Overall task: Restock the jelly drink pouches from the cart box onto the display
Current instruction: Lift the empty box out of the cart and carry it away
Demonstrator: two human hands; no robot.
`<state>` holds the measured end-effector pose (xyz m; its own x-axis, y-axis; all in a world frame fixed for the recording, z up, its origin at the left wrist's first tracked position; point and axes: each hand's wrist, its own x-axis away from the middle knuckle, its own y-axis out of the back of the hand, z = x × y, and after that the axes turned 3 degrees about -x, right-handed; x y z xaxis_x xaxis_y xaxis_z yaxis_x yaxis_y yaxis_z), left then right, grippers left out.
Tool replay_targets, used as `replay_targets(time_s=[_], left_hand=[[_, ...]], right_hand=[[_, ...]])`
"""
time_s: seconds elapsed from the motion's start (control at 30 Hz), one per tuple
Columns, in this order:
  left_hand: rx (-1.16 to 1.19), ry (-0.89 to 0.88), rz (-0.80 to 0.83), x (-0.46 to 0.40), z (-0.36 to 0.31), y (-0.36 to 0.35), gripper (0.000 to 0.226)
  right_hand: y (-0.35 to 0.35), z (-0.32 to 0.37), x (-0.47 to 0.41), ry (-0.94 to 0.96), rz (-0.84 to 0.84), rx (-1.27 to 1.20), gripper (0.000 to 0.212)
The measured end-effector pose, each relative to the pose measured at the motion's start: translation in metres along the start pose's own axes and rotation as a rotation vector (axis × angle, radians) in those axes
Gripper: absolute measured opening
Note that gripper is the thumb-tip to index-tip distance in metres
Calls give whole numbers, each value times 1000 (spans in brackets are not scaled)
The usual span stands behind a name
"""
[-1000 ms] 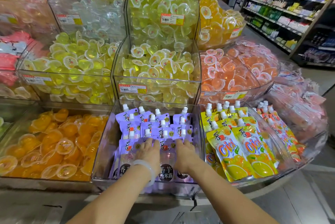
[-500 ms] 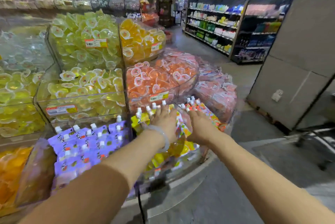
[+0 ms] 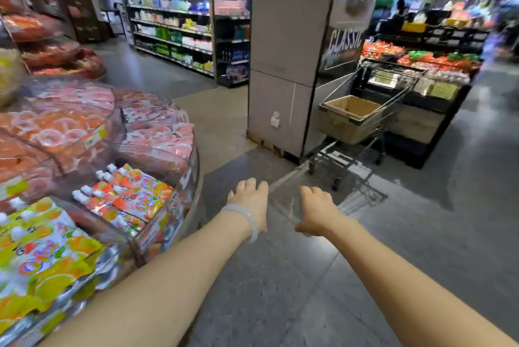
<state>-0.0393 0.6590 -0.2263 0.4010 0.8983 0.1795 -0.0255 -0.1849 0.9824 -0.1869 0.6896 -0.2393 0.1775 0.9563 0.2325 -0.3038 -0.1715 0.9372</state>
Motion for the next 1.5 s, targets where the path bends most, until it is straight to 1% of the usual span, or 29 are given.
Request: replay_targets(time_s=[0.1, 0.2, 0.27, 0.4, 0.6, 0.73, 0.87, 0.93, 1.0, 1.1, 1.23, 1.33, 1.4, 1.5], left_hand=[[-24, -81, 26, -43, -36, -3, 91], [-57, -152, 44, -91, -65, -6, 81], [-69, -191, 49, -128, -80, -4, 79], [-74, -252, 44, -212, -99, 11, 78], [-64, -289, 81, -347, -115, 47, 84], [-83, -303, 123, -423, -134, 55, 82], [-84, -361, 139, -497, -159, 48, 85], [-73, -375, 140, -539, -172, 49, 88], [-67, -369, 142, -585, -186, 52, 89], [-77, -345, 139, -660, -205, 60, 86], [-79, -287, 144, -759, -224, 89, 88], [-64, -267, 111, -825, -234, 106, 86], [-61, -253, 133, -864, -238, 108, 86], [-79, -247, 182, -929, -244, 106, 86]], right_hand=[[8, -45, -13, -98, -11, -38, 77], [14, -81, -39, -167, -8, -50, 76], [23, -100, -65, -200, -3, -50, 75], [46, -131, -134, -251, -3, -58, 76], [101, -168, -251, -311, -45, -60, 80], [114, -203, -310, -356, -54, -58, 82], [128, -245, -372, -417, -39, -58, 68], [138, -265, -411, -425, -42, -51, 63], [147, -285, -454, -420, -43, -63, 63], [166, -315, -524, -395, -36, -84, 59], [209, -349, -616, -362, -33, -69, 62], [236, -368, -681, -322, -57, -63, 56], [244, -378, -722, -296, -31, -39, 53], [246, -396, -785, -284, 26, -41, 57]])
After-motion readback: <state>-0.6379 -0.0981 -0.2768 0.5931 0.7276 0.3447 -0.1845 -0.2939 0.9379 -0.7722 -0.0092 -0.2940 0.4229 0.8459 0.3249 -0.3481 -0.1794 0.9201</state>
